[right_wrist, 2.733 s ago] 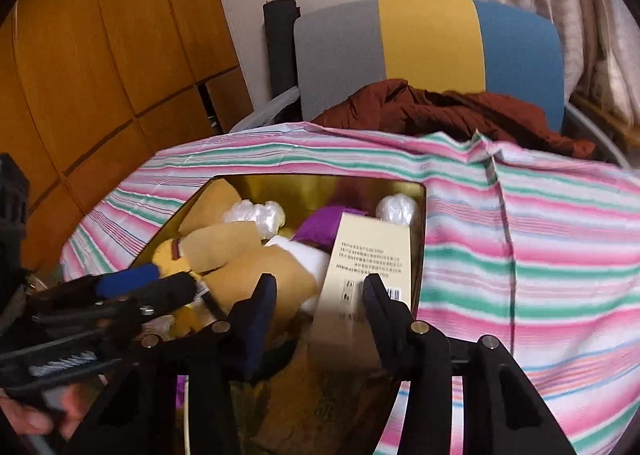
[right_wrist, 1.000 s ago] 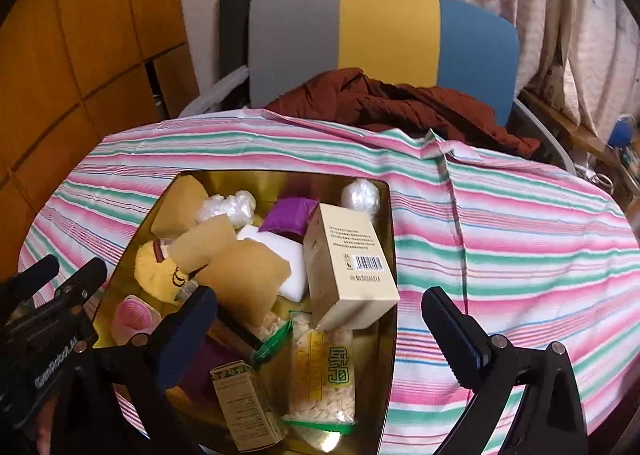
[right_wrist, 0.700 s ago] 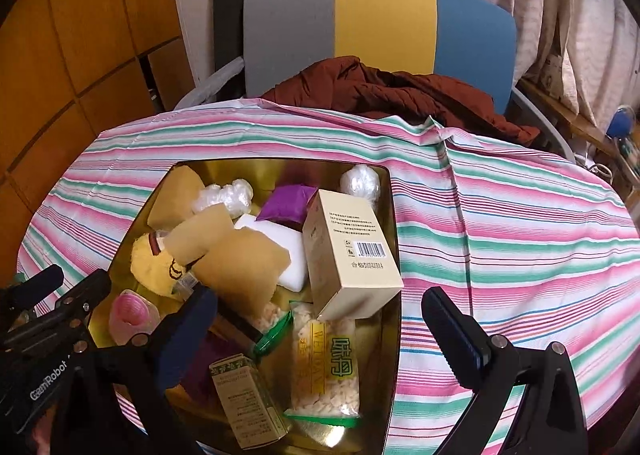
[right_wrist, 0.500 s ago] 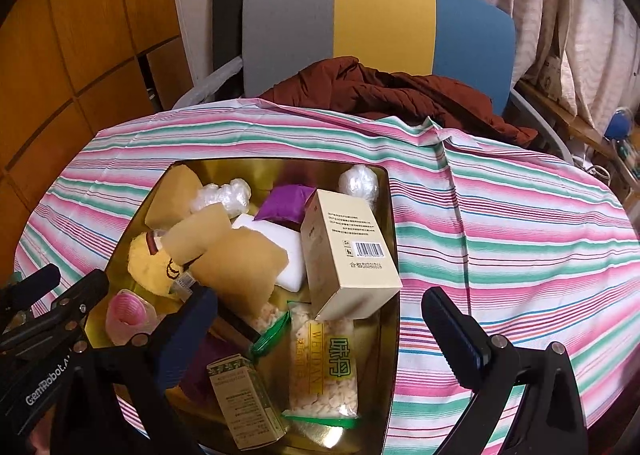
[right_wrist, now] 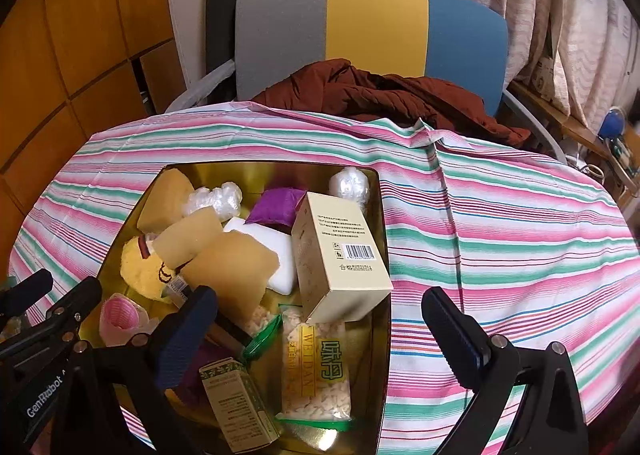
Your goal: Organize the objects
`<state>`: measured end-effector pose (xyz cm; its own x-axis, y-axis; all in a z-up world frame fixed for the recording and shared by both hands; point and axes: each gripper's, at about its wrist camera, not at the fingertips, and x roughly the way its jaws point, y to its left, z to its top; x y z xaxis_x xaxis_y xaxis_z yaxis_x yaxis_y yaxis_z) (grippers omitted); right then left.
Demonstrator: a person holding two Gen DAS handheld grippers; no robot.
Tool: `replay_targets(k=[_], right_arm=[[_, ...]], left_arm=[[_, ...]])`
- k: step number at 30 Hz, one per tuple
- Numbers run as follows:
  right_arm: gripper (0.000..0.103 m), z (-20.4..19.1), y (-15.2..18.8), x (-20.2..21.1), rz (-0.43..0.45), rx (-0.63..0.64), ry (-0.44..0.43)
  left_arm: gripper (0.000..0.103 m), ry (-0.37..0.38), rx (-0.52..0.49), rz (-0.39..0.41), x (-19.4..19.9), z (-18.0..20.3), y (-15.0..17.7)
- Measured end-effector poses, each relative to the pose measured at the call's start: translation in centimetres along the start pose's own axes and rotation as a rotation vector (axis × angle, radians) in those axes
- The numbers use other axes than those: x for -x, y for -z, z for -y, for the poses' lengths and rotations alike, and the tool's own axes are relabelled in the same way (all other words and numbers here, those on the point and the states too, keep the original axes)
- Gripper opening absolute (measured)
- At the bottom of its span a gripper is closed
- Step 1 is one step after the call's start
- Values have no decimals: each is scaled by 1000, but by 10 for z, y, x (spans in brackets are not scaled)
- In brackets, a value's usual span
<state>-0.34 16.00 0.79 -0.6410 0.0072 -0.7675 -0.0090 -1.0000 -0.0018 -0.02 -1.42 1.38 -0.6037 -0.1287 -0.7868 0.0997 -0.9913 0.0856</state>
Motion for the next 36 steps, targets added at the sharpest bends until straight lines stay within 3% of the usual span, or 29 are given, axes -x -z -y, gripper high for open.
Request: replay_targets(k=[7, 36], right_arm=[[103, -2, -1, 2, 16, 17, 24], [103, 1, 0, -1, 3, 1, 17]], left_arm=[[63, -33, -2, 18, 1, -3, -2], [61, -35, -1, 32, 1, -1, -1]])
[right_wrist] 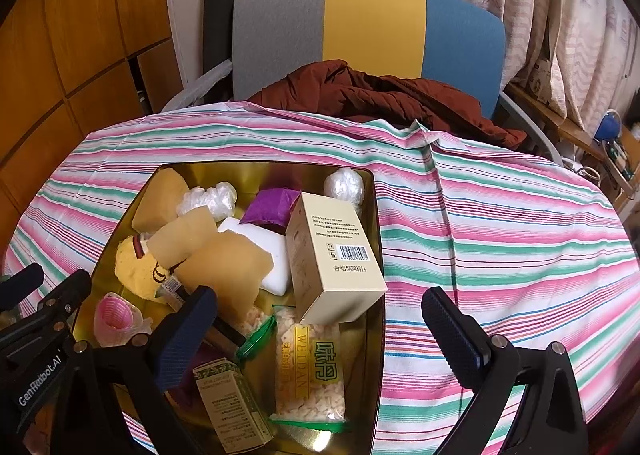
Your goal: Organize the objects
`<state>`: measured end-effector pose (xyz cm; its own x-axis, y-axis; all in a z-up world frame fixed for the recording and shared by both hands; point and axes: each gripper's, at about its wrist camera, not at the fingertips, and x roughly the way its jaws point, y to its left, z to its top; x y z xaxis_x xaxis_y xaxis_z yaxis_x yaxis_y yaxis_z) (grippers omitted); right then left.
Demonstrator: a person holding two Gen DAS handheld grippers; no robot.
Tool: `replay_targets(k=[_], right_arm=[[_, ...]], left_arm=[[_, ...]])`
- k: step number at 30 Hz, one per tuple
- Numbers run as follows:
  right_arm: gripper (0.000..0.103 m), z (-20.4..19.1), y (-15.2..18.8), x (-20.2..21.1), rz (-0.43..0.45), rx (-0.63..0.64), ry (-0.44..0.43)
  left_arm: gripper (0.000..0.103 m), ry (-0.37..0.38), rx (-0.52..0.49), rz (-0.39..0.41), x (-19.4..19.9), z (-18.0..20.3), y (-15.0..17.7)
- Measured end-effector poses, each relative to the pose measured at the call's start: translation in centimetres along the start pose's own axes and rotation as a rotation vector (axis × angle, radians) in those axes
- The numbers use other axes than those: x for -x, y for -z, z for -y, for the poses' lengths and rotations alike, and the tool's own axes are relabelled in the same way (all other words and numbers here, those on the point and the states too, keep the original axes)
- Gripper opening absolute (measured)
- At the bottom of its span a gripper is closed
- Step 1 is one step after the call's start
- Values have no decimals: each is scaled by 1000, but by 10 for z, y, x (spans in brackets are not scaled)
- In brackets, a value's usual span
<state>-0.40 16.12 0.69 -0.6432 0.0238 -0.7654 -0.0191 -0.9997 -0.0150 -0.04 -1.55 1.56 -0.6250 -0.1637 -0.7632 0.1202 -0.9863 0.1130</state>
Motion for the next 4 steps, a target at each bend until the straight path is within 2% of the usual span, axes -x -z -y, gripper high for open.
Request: replay_targets(k=[4], right_arm=[[103, 0, 0, 0, 0, -1, -2]], left_arm=[[61, 16, 3, -6, -1, 0, 0]])
